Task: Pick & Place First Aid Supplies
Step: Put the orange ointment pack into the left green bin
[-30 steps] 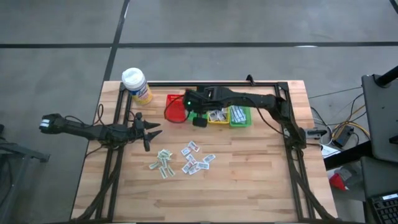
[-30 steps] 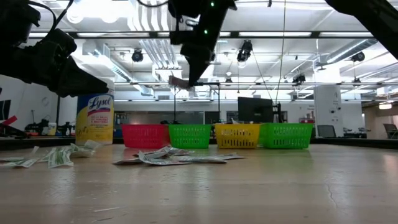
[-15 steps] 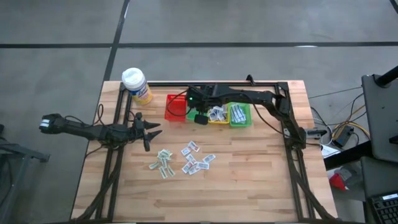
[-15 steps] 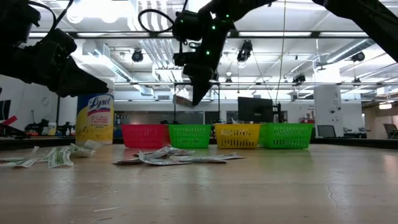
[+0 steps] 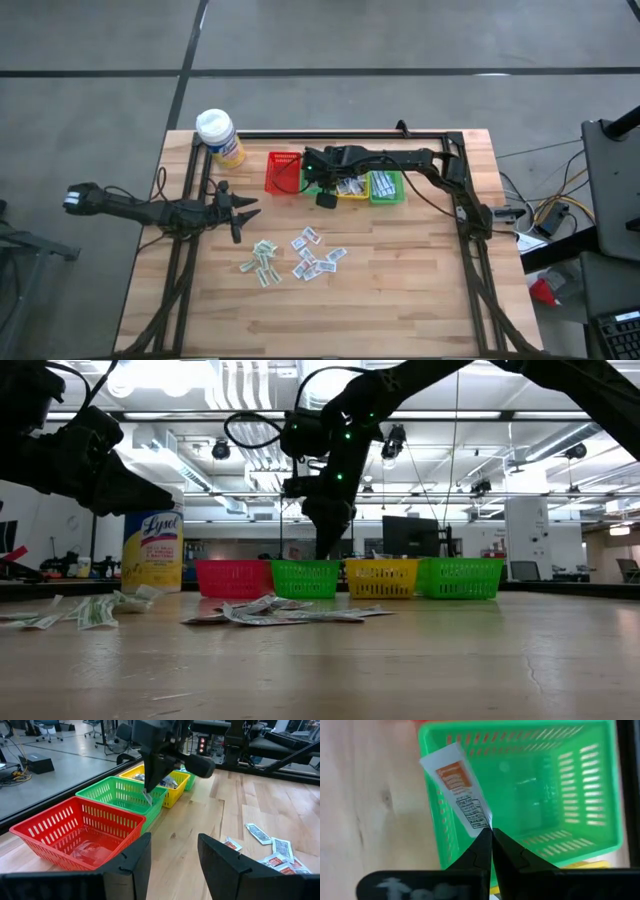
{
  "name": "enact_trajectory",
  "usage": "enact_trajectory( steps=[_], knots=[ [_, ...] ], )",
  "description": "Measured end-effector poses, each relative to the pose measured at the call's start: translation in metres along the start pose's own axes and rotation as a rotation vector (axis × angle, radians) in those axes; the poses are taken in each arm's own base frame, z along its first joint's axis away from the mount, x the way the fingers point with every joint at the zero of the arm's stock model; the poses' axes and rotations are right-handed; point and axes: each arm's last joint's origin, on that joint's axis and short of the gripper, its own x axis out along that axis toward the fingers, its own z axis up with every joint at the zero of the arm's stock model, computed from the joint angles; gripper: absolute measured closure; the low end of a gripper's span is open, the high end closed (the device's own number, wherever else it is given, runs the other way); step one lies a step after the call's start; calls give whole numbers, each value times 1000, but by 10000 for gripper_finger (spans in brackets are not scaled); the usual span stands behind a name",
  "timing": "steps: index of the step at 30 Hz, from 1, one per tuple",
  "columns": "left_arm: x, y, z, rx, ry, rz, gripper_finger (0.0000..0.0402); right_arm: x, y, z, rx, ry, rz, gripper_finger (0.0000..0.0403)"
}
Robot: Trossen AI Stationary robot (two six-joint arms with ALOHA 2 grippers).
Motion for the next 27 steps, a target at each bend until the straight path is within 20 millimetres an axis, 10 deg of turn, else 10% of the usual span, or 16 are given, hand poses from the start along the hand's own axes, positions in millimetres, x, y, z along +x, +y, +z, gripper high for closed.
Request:
enact_trajectory(
  steps=[27],
  knots=[
    [0, 0, 0, 0, 0, 0, 243, 6, -23, -2, 112, -15, -7, 378]
  ],
)
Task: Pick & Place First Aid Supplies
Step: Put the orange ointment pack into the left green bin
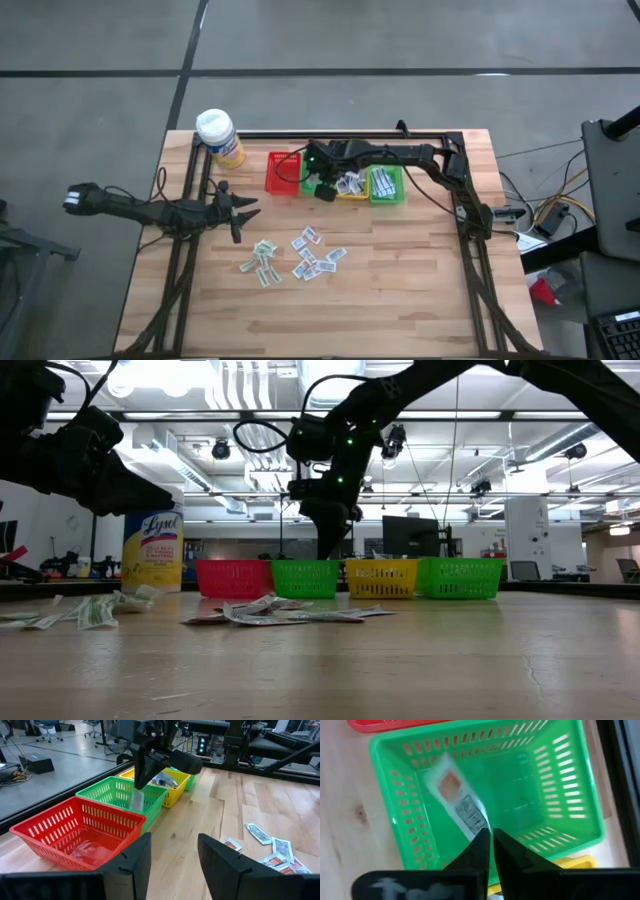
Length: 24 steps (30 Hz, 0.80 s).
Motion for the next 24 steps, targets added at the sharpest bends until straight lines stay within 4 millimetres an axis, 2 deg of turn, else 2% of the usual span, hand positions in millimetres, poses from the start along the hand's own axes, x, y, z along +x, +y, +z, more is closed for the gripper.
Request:
enact_trajectory(
  steps=[8, 13, 17, 24],
  knots=[
    [0, 0, 0, 0, 0, 0, 243, 0, -3, 0, 10, -2, 3, 318],
    [0, 0, 0, -20, -3, -1, 243, -6, 3, 1, 18, -12, 10, 300],
    [0, -1, 3, -78, -28, -16, 243, -21, 17, 1, 3, -20, 29, 299],
    [-1, -6, 15, -86, -115, -149, 243, -50, 55, -2, -82, -40, 69, 313]
  ],
)
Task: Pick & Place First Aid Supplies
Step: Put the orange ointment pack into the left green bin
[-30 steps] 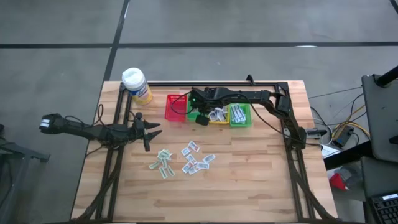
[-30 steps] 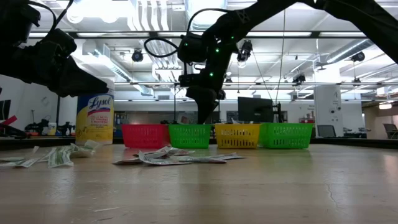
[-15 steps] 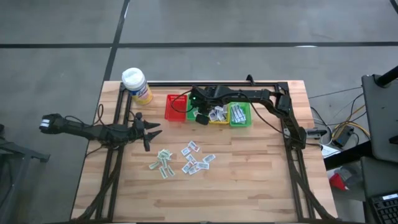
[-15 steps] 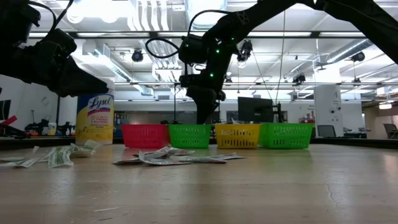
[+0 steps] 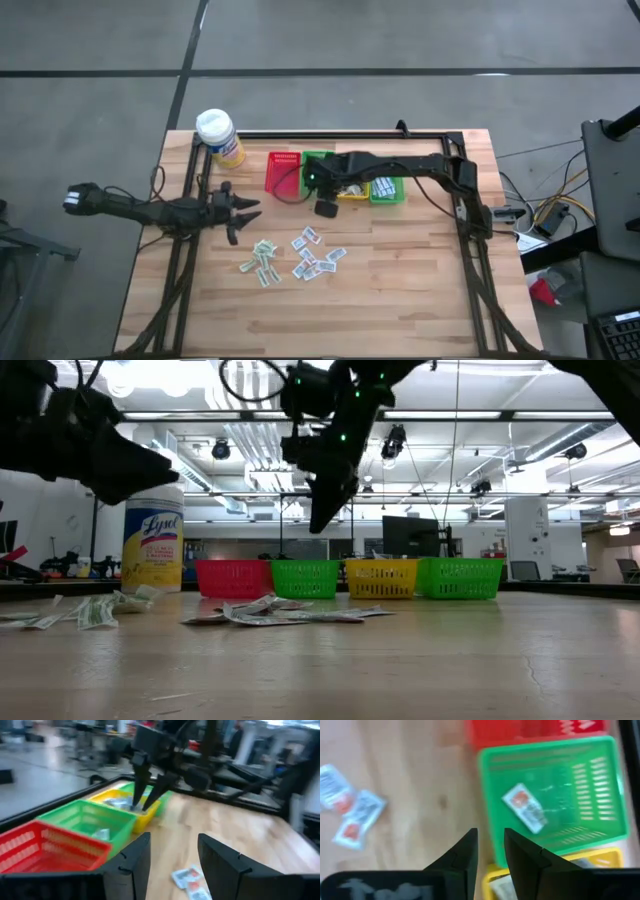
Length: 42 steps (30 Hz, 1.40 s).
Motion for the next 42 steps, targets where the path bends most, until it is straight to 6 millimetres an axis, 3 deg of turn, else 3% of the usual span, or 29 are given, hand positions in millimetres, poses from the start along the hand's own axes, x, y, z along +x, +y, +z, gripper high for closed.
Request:
enact_trajectory(
  steps=[5, 12, 16, 22, 25, 33, 42],
  knots=[
    [1, -8, 18, 81, -16, -127, 243, -12, 28, -2, -48, -13, 27, 325],
    [8, -18, 47, 167, -29, -153, 243, -21, 48, -7, -13, -19, 44, 336],
    [19, -25, 56, 223, 56, -170, 243, -27, 50, -13, 2, -21, 49, 339],
    [43, -37, 66, 289, 260, -151, 243, -59, 41, -30, 41, -142, 58, 337],
    [61, -46, 76, 306, 282, -150, 243, -74, 36, -47, 62, -235, 71, 339],
    [118, -68, 76, 350, 424, -135, 243, -109, 23, -110, 132, -352, 100, 344],
    [171, -86, 61, 390, 736, -83, 243, -136, 13, -164, 180, -572, 165, 339]
  ],
)
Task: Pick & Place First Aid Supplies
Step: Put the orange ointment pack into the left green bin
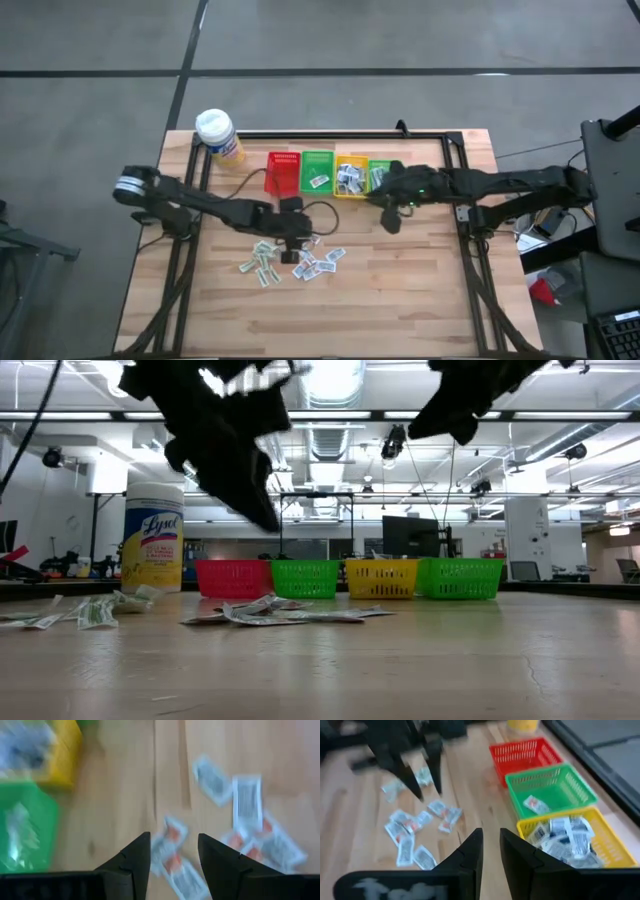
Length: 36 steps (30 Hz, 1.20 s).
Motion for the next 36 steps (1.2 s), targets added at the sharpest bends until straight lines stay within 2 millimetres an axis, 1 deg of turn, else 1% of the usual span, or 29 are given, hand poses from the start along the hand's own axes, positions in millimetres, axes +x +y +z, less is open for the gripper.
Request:
enact_trajectory(
  steps=[4, 8, 12, 18, 24, 36],
  knots=[
    [11, -2, 3, -44, 126, 6, 243, -16, -4, -11, 13, -59, 17, 341],
    [20, -4, -3, -142, 215, 23, 243, -28, -7, -17, 17, -94, 24, 344],
    [24, -5, -4, -246, 225, 37, 243, -33, -8, -20, 10, -108, 26, 341],
    [26, -5, -5, -328, 225, 47, 243, -32, -9, -23, -33, -96, 21, 337],
    [26, -5, -5, -341, 226, 49, 243, -31, -9, -24, -68, -91, 19, 345],
    [27, -5, -6, -470, 224, 75, 243, -31, -9, -24, -74, -89, 18, 340]
  ],
)
